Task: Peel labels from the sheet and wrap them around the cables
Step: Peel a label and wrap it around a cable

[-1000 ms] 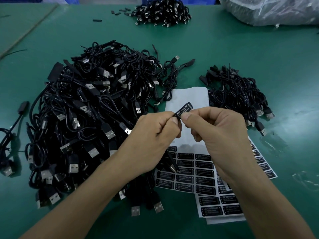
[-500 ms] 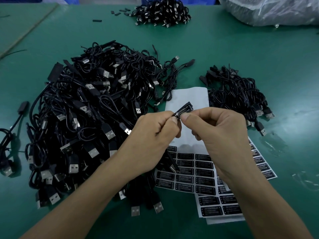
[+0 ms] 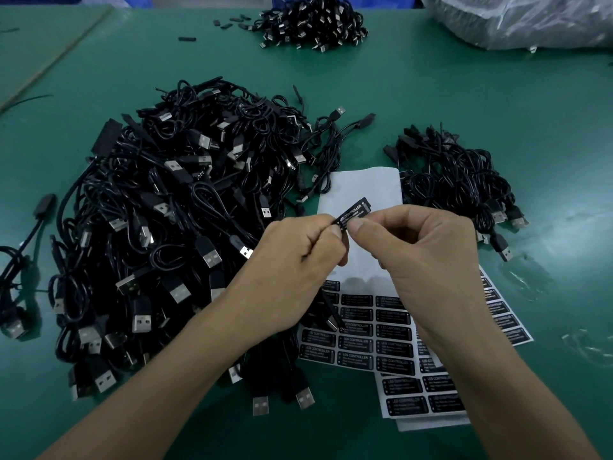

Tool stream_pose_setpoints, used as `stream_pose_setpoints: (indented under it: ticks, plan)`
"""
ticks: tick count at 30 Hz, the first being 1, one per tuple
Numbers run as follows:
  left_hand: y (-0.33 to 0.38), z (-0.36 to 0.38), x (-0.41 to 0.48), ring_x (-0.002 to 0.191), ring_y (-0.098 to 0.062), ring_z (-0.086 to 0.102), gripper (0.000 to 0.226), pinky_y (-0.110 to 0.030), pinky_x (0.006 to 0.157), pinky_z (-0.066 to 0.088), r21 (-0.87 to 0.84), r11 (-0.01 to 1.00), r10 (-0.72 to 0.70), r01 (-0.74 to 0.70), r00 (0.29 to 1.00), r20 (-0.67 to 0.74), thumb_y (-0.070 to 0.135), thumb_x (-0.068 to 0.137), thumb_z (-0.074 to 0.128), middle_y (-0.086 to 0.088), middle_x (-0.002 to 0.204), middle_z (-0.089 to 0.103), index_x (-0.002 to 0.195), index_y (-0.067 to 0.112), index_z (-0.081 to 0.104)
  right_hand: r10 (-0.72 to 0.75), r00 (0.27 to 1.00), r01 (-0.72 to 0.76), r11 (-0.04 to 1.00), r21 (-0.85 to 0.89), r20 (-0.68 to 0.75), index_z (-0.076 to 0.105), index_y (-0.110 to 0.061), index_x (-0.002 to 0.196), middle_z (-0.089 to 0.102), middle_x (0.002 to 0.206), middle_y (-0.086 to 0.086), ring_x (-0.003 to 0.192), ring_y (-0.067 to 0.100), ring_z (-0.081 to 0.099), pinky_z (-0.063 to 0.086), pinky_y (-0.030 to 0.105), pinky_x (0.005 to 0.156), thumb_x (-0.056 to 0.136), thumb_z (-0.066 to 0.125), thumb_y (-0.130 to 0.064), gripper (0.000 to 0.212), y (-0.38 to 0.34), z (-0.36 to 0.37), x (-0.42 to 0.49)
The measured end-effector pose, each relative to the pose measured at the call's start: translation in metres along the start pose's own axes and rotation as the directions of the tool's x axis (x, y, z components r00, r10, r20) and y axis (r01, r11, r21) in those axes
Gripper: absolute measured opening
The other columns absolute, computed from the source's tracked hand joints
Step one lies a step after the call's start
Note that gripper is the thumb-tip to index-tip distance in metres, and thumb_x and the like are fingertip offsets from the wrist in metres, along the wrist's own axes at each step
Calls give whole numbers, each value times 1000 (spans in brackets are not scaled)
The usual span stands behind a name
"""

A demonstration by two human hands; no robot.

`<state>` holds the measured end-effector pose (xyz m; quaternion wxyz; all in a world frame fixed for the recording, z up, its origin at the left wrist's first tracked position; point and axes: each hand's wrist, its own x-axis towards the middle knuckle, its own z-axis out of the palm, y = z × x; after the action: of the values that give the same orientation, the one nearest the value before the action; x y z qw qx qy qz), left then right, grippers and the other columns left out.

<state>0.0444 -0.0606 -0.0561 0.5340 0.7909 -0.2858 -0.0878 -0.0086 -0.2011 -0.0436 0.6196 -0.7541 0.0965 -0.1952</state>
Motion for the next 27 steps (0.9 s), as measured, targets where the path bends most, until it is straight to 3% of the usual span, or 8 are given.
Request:
stream_pose_setpoints:
  ticks: [14, 27]
  plan:
    - [1, 0, 0, 50, -13, 35, 36, -37, 48, 33, 1, 1000, -4, 4, 1000, 2, 29, 93, 40, 7, 52, 38, 59, 29, 53, -71, 997, 71, 997, -17, -2, 71, -21, 67, 63, 52, -17, 47, -3, 54, 40, 8, 50, 82, 77, -10, 20, 1, 1, -1]
    - [-1, 0, 1, 50, -11, 34, 38, -28, 48, 30, -29, 1000, -9, 9, 1000, 7, 29, 94, 40, 7, 52, 37, 58, 32, 53, -105, 994, 105, 994, -35, -4, 70, -24, 66, 61, 52, -18, 46, -2, 52, 38, 7, 48, 84, 77, -10, 23, 2, 2, -1]
